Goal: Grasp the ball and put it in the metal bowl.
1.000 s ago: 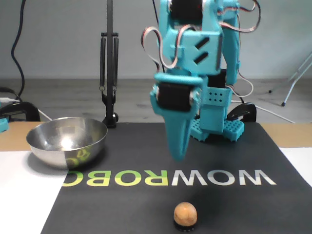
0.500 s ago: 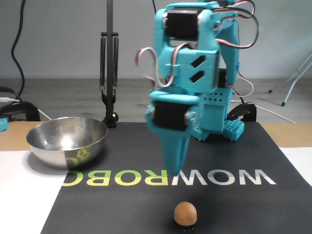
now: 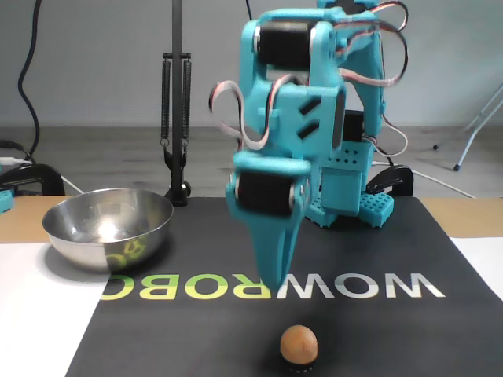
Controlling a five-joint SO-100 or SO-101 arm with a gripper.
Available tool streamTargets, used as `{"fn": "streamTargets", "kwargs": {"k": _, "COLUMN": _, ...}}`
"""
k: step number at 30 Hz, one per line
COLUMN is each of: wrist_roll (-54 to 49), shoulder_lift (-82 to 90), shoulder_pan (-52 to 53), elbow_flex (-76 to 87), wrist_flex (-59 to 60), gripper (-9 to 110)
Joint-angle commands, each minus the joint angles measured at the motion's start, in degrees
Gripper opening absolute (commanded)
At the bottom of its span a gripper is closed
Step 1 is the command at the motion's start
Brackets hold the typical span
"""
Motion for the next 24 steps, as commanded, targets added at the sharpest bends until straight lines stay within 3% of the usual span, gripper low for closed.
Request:
{"fn": "streamTargets", "kwargs": {"k": 1, "wrist_roll": 0.0, "shoulder_lift": -0.4, "shoulder_pan": 0.2, "elbow_flex": -2.1, "wrist_flex": -0.5, "gripper": 0}}
{"fn": "streamTargets", "kwargs": {"k": 24, "wrist_roll": 0.0, "shoulder_lift": -0.8, "shoulder_pan": -1.7, "elbow_flex": -2.2, "wrist_flex": -0.6, "gripper": 0}}
